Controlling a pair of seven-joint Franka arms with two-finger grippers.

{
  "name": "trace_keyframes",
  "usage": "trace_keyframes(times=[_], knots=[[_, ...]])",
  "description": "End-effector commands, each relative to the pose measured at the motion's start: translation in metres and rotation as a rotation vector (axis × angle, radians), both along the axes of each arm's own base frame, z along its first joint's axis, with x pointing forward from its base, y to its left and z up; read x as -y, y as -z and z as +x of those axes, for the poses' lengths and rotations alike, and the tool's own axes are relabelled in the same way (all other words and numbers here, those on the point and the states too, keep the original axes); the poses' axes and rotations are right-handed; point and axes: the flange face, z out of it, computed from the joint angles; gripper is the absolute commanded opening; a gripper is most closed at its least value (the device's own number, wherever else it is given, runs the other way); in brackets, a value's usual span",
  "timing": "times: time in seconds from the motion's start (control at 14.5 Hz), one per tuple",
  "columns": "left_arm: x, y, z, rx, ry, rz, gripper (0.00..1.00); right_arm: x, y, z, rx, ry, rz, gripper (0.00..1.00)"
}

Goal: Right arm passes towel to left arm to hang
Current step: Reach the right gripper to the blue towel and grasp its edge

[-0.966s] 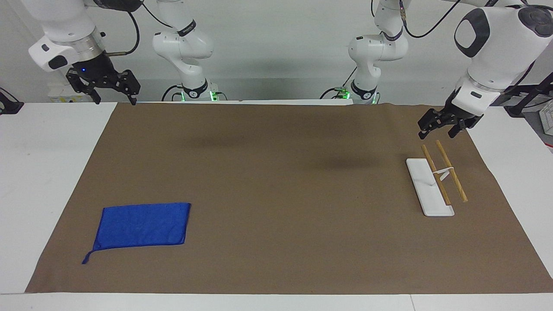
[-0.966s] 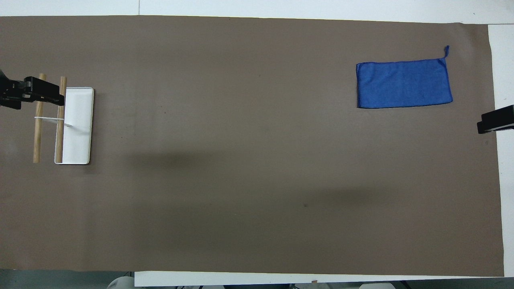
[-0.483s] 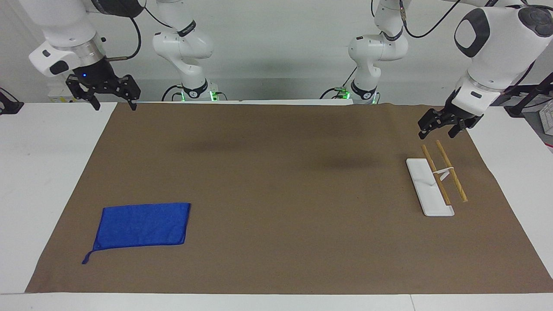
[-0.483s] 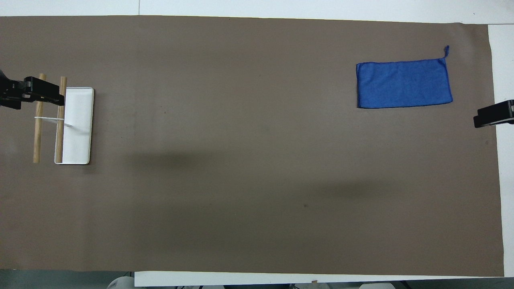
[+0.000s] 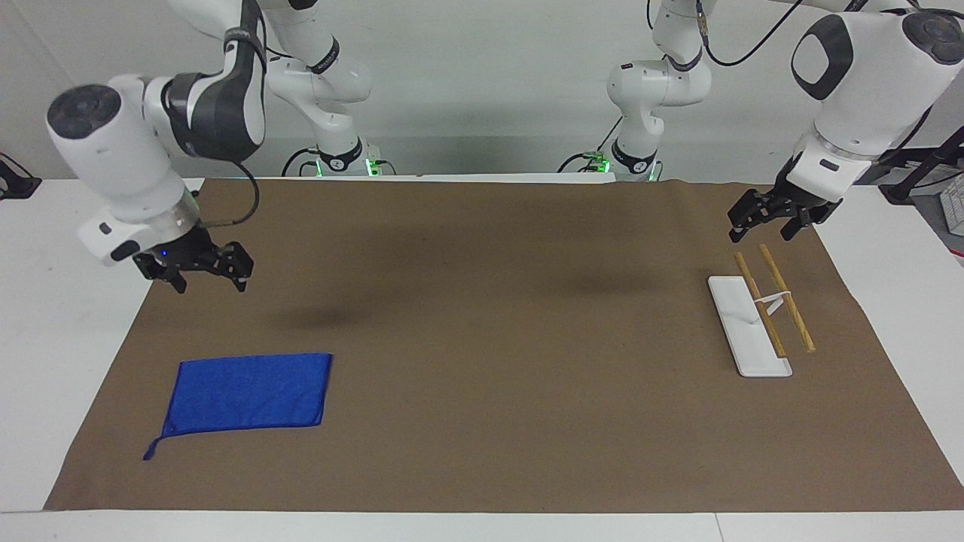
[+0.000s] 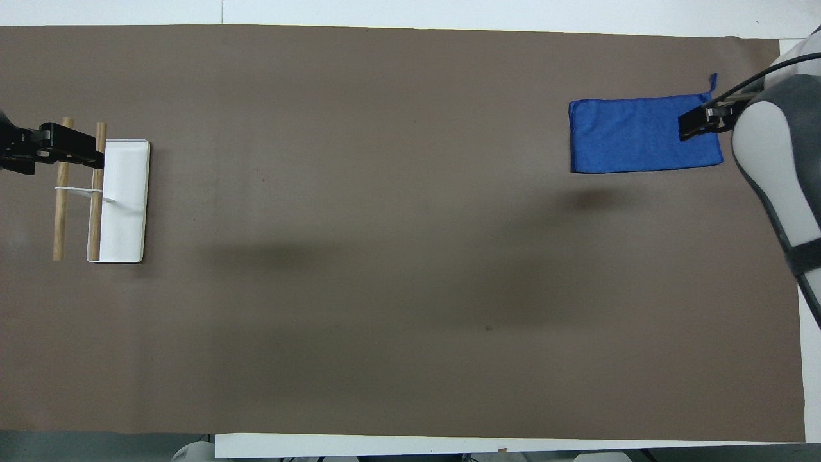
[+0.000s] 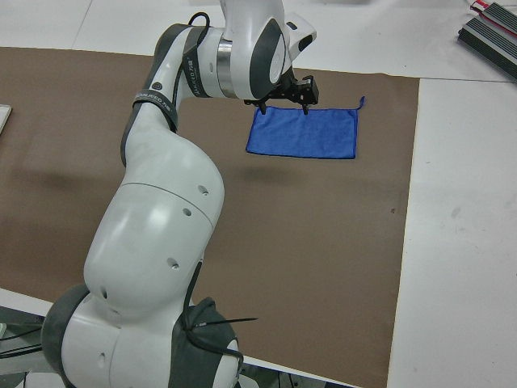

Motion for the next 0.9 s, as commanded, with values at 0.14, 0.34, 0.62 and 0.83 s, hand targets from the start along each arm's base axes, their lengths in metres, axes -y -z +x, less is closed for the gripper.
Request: trace_keyframes(times=[0.14, 0.34, 0.62, 0.83], knots=[[0.002, -0.005, -0.002, 0.002, 0.015, 0.02, 0.99, 0.011, 0.058, 0.031, 0.0, 0.018, 0.058, 1.0], [0.002, -0.005, -0.003, -0.001, 0.012, 0.021, 0.99, 0.014, 0.095, 0.047, 0.015, 0.014, 0.06, 1.0], [0.002, -0.005, -0.003, -0.001, 0.012, 0.021, 0.99, 0.013, 0.123, 0.054, 0.024, 0.014, 0.062, 1.0], [0.002, -0.005, -0.003, -0.001, 0.014, 0.021, 0.99, 0.011, 0.145, 0.058, 0.026, 0.009, 0.061, 0.97]])
